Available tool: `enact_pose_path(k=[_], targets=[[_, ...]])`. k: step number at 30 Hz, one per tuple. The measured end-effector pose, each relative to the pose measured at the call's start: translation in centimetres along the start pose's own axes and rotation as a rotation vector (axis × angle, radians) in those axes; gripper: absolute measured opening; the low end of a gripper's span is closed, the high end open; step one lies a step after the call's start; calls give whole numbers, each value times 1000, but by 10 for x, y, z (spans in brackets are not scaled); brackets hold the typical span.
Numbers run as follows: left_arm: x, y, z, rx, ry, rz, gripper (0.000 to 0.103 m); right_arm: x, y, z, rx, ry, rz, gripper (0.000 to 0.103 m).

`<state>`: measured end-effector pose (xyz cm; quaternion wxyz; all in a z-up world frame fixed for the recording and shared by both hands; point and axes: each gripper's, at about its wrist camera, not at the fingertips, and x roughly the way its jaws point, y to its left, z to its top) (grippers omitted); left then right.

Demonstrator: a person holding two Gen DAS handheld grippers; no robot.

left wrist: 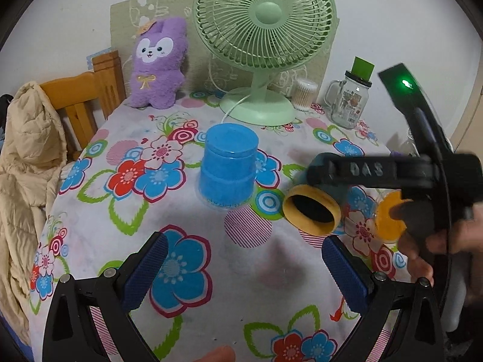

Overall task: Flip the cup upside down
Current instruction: 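Move the right tool to the lying teal cup and grasp its body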

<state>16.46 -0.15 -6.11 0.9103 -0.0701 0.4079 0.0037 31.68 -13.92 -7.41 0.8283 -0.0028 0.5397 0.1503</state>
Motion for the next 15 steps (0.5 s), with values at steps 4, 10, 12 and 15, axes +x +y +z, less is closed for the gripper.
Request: enact_pose_path(k=[4, 10, 12, 15], targets=[[1, -1, -1, 1, 3, -3, 103, 8, -1, 10, 43, 26, 13, 103], [-1, 0, 0, -11, -3, -10, 103, 22, 13, 9, 14, 98, 40, 100], [-3, 0, -1, -11, -6, -10, 103, 26, 15, 9, 21, 103, 68, 93], [-5, 2, -2, -15, -4, -8, 103, 29, 16, 8, 16, 95, 90, 89]])
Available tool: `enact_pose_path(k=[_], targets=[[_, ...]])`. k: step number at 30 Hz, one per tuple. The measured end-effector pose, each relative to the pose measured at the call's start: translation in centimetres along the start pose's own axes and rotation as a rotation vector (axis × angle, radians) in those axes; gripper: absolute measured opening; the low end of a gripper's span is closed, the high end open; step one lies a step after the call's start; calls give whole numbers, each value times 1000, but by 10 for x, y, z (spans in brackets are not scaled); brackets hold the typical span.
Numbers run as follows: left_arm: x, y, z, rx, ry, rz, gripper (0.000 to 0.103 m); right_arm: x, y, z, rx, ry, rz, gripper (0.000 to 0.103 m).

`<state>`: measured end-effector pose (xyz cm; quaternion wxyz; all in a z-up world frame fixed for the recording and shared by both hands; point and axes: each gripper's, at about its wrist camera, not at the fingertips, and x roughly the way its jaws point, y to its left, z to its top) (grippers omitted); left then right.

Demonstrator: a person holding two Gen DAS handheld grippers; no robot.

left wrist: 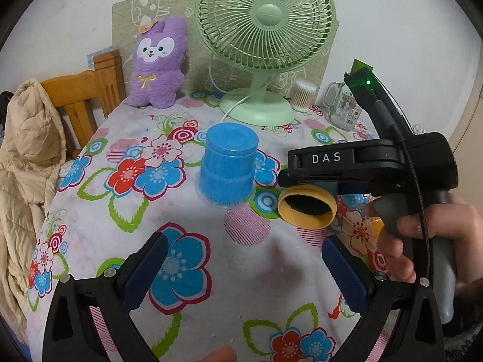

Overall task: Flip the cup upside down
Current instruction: 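Move the right tool to the lying teal cup and grasp its body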

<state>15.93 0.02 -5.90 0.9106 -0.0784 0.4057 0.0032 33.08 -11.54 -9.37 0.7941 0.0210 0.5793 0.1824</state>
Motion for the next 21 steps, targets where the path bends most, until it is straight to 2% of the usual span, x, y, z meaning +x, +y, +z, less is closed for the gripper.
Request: enact_pose_path(k=[4, 15, 21], targets=[[-5, 5, -1, -20, -4, 2, 103, -1, 3, -2, -13, 9, 34, 80], [-19, 14, -4, -41, -21, 1, 103, -24, 3, -11, -15, -27, 96, 73], [-21, 15, -8, -53, -17, -7, 103, -12, -3, -23, -12, 55, 136, 71]])
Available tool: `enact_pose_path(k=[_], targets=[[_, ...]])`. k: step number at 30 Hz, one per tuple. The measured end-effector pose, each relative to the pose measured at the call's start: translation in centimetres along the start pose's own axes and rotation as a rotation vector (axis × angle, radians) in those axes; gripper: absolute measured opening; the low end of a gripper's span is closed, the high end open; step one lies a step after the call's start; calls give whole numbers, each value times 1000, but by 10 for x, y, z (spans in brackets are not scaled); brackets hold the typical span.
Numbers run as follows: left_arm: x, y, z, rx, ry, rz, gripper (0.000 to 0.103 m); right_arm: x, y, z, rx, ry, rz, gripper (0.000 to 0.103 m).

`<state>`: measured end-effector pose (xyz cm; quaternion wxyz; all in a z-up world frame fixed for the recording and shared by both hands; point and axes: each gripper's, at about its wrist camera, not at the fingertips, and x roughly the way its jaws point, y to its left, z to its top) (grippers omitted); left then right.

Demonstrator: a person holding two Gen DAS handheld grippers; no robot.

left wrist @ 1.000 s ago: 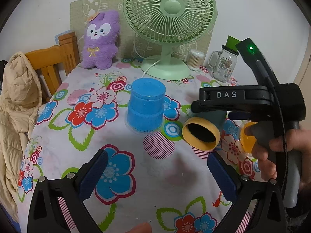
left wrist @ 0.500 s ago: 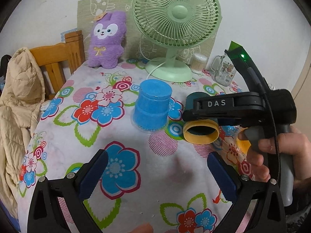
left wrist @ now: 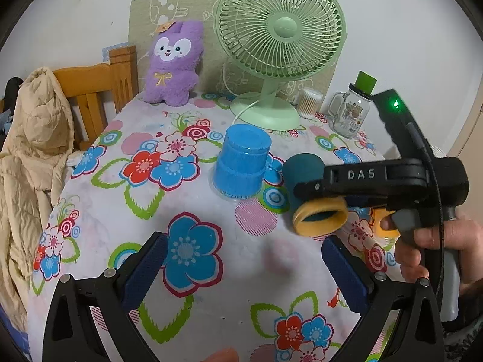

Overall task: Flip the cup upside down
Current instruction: 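Move the right tool to the lying teal cup and grasp its body, then lift the teal cup with the right tool and rotate it upright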

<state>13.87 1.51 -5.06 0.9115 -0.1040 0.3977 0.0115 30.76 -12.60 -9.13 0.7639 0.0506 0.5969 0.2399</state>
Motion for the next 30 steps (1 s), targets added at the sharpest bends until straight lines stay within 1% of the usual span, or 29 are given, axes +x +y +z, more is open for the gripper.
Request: enact_pose_path(k=[2, 4, 6, 10, 11, 13, 19, 25, 30], targets=[[1, -1, -2, 2, 7, 1, 103, 1, 1, 2, -8, 3, -4, 72], [2, -2, -3, 4, 11, 1, 103, 2, 4, 7, -17, 15, -31, 74], [3, -2, -3, 3, 14, 3, 103, 9, 6, 14, -28, 44, -50, 78], [3, 1, -1, -7, 14, 8, 103, 26, 4, 23, -28, 82, -60, 79], [2, 1, -1, -7, 12, 11, 103, 25, 4, 22, -37, 59, -64, 74], [1, 3, -2, -6, 7, 20, 103, 24, 3, 21, -35, 51, -58, 70], [-6, 9, -3, -23, -3, 16, 103, 6, 5, 7, -37, 8, -49, 70], [-18, 3, -10, 1, -6, -1, 103, -29, 15, -17, -67, -51, -64, 70], [-28, -3, -19, 7, -4, -6, 103, -51, 21, -36, -91, -72, -68, 70]])
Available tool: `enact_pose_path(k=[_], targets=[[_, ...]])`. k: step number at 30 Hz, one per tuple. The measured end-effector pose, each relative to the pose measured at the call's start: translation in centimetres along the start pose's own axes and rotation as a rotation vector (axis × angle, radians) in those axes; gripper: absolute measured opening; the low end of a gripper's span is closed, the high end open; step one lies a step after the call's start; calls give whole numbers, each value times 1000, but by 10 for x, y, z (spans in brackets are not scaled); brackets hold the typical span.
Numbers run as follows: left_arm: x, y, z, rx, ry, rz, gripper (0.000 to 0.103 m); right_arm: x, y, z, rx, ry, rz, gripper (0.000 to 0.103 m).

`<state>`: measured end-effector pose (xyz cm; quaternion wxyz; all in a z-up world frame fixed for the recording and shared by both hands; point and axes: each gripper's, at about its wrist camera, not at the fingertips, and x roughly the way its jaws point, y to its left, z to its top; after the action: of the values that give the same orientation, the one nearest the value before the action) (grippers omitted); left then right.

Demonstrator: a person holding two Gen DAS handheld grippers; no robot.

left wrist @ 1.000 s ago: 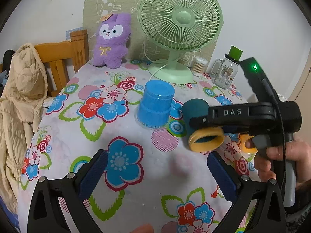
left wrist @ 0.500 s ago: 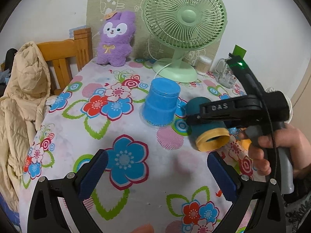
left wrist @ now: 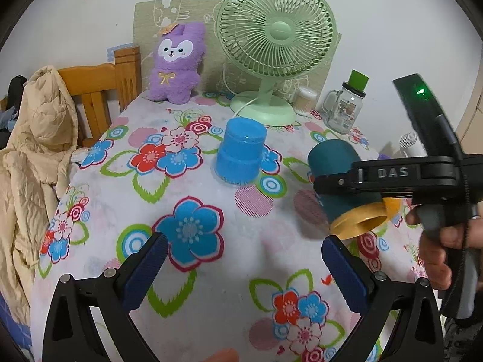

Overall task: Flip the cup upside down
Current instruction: 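Lift the teal cup with the right tool and rotate it upright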

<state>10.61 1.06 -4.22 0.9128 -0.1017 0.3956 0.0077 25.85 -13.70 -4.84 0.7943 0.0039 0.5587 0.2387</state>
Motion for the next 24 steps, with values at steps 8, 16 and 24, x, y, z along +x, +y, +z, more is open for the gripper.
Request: enact_pose_path(k=[8, 16, 24], targets=[[-21, -15, -25, 41, 4, -9, 103, -29, 10, -39, -46, -8, 2, 70], [-27, -28, -61, 73, 66, -32, 103, -34, 19, -86, -77, 31, 1, 70], [-29, -40, -97, 110, 140, -58, 103, -16, 16, -125, -75, 133, -4, 71]])
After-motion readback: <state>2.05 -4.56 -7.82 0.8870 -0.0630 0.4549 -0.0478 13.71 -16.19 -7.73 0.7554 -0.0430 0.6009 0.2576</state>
